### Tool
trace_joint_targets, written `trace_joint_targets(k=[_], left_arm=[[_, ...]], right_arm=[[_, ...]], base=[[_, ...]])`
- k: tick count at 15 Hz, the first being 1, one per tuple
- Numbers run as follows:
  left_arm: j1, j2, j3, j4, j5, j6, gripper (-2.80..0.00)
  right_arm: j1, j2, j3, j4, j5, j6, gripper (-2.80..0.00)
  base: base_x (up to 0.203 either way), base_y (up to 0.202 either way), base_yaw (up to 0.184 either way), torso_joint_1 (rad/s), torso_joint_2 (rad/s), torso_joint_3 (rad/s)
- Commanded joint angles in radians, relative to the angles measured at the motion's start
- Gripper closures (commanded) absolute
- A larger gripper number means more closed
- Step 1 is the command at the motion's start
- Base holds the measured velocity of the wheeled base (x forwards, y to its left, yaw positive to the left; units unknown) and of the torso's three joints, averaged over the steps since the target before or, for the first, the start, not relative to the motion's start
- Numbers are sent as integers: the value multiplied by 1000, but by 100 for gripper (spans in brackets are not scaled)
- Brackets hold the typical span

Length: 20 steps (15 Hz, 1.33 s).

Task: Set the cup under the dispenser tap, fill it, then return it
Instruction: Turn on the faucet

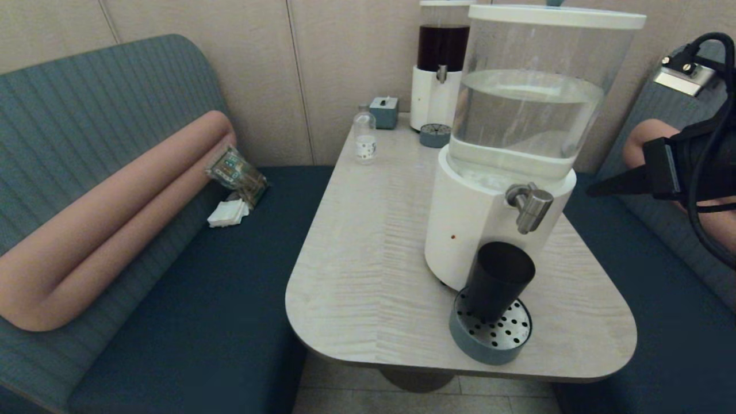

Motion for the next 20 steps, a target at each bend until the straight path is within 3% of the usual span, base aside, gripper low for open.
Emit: trace_joint_targets(k=[1,6,20], left_arm=[[0,2,0,0,0,1,0],[0,2,0,0,0,1,0],[0,2,0,0,0,1,0]], right_arm=[[18,0,7,-16,-18,2,0],[89,21,73,-130,-115,8,0],[97,68,83,-235,-116,59,0]], base=[[0,0,0,0,0,0],[0,0,0,0,0,0],[0,0,0,0,0,0]])
